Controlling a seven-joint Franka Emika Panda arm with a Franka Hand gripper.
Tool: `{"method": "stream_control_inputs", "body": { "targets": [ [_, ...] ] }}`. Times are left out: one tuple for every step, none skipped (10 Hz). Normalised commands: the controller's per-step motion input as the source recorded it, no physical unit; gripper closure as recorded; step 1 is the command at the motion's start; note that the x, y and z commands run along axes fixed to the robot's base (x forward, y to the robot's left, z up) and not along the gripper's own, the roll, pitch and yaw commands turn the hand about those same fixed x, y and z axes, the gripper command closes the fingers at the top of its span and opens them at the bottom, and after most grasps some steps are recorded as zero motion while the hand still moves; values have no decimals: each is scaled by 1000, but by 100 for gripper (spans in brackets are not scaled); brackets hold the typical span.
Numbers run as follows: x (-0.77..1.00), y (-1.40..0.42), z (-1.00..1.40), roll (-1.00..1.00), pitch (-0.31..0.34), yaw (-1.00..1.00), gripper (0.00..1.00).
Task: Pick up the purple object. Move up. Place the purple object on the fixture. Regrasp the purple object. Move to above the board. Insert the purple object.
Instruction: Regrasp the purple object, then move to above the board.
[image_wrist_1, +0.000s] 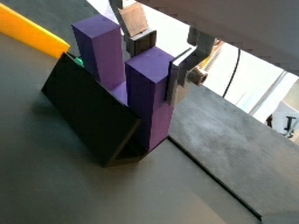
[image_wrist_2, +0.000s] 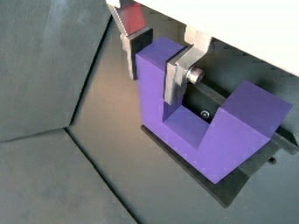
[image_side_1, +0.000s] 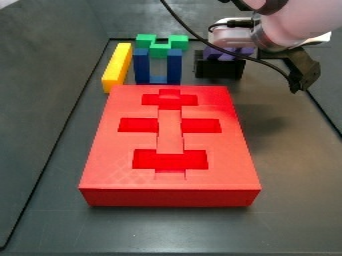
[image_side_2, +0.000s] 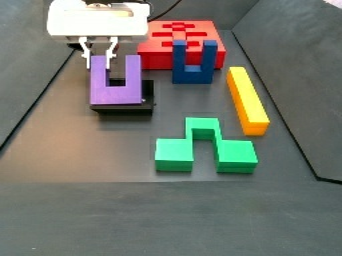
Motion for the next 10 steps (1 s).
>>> {"method": "stream_control_inputs", "body": {
  "targets": [
    [0,0,0,0,0,0,100],
    [0,0,0,0,0,0,100],
    [0,0,0,0,0,0,100],
    [0,0,0,0,0,0,100],
    [0,0,0,0,0,0,100],
    [0,0,0,0,0,0,100],
    [0,0,0,0,0,0,100],
    [0,0,1400,0,0,0,100],
    [18,-23,1400,-1,-37,11,100],
    [-20,-15,1400,-44,-63,2,100]
  ]
}}
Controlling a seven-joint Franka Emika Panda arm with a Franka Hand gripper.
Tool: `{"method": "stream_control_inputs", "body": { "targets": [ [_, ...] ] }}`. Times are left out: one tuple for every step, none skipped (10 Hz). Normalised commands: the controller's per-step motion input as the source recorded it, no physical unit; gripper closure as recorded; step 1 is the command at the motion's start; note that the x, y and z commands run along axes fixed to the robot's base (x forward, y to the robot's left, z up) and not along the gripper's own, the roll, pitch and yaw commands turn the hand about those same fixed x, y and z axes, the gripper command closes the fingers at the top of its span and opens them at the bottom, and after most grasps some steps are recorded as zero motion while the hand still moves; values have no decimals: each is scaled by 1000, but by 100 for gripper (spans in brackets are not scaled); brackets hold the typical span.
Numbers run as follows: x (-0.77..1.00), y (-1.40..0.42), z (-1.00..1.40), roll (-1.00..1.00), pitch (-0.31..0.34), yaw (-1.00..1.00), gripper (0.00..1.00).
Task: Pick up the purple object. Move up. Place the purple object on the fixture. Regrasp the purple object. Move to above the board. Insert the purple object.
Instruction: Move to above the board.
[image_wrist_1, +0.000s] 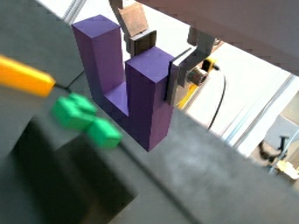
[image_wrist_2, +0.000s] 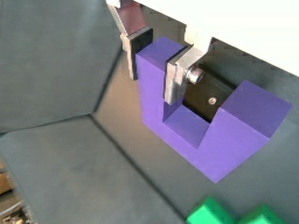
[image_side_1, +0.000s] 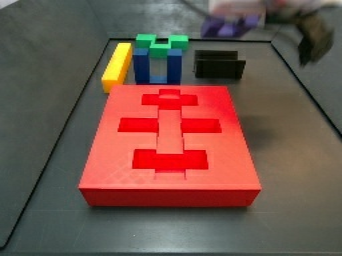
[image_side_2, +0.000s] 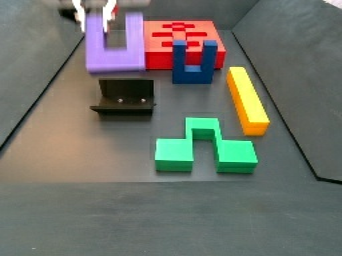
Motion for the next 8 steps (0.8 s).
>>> {"method": "stream_control_inputs", "body": {
  "targets": [
    [-11,-6,1400,-21,-42,-19,100],
    [-10,-23,1400,-5,-10,-37,100],
    [-10,-8,1400,-3,-1,-43,100],
    [-10,-15,839,-12,27,-36,100],
    [11,-5,401,7,49,-26,100],
    [19,-12,225,8,61,-14,100],
    [-1241,-1400,286,-1000,37,-65,100],
    [-1266,-1400,286,-1000,25,-60,100]
  ]
}}
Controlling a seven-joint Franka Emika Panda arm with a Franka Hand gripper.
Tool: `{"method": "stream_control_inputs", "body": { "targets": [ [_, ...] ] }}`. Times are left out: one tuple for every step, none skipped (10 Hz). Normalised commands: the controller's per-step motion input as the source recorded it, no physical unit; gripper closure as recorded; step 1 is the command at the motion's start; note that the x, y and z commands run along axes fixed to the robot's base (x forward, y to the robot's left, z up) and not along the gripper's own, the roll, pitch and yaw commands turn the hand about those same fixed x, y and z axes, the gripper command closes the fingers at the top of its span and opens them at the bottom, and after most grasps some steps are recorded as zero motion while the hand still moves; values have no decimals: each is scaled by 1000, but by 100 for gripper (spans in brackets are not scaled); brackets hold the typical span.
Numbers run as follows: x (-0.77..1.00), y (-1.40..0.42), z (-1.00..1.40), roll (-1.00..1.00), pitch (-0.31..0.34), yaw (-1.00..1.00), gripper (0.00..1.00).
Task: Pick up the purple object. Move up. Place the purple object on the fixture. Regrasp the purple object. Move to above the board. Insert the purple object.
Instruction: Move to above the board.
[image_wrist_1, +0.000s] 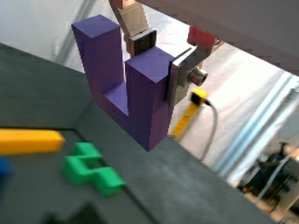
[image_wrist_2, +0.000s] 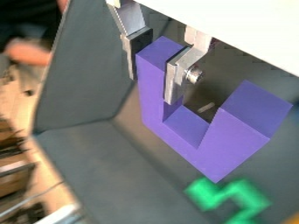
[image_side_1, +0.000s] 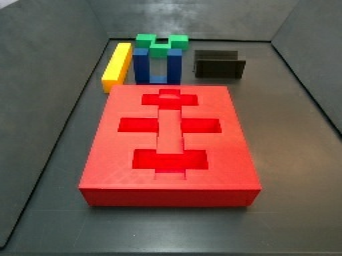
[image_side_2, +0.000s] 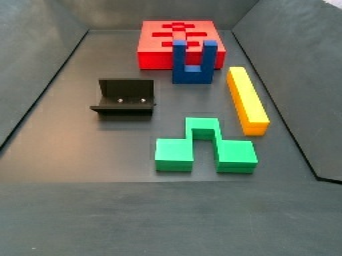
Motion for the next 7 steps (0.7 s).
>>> {"method": "stream_control_inputs", "body": {
  "targets": [
    [-1400,-1398,273,-1000,0,-51,100],
    [-1400,-1390,275,-1000,0,-47,100],
    [-1400,-1381,284,-1000,-3,-45,100],
    [-859,-778,149,-1000,-6,-38,100],
    [-328,-227,35,-1000,-3,-35,100],
    [-107,-34,2,-1000,12,-40,100],
    [-32,16,11,-1000,2,-39,100]
  ]
}}
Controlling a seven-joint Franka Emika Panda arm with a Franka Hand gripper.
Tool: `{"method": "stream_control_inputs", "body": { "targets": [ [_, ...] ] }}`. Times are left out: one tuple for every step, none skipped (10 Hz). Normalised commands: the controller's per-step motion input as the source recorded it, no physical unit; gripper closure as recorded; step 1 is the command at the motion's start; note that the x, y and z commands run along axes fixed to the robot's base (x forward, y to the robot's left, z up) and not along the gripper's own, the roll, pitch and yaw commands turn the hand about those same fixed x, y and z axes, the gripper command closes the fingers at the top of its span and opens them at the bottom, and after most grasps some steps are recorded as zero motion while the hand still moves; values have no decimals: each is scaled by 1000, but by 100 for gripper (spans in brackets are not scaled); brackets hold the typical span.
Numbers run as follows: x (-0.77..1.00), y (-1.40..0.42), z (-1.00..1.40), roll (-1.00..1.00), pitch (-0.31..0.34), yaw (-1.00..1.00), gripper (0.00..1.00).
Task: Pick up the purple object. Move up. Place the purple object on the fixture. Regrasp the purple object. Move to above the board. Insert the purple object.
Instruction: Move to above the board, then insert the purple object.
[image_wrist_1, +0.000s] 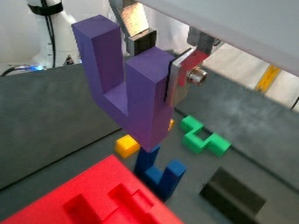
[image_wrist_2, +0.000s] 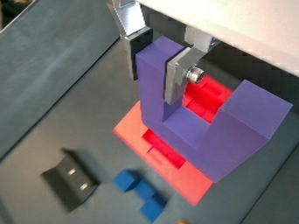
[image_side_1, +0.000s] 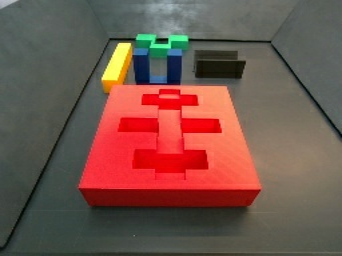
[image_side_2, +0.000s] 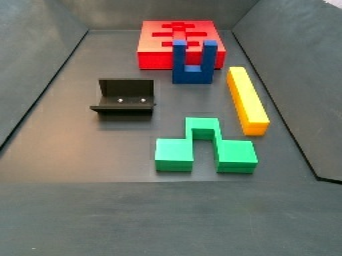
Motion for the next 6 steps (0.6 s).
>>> {"method": "stream_control_inputs", "body": {
  "targets": [
    [-36,44,-2,-1000,-11,-35,100],
    [-45,48,9,-1000,-24,-38,100],
    [-58,50,-2,-750,-40,-23,100],
    [-56,26,2,-393,-48,0,100],
    [-37,14,1,-228,-31,-9,100],
    [0,0,-23,0,0,0,100]
  ]
}}
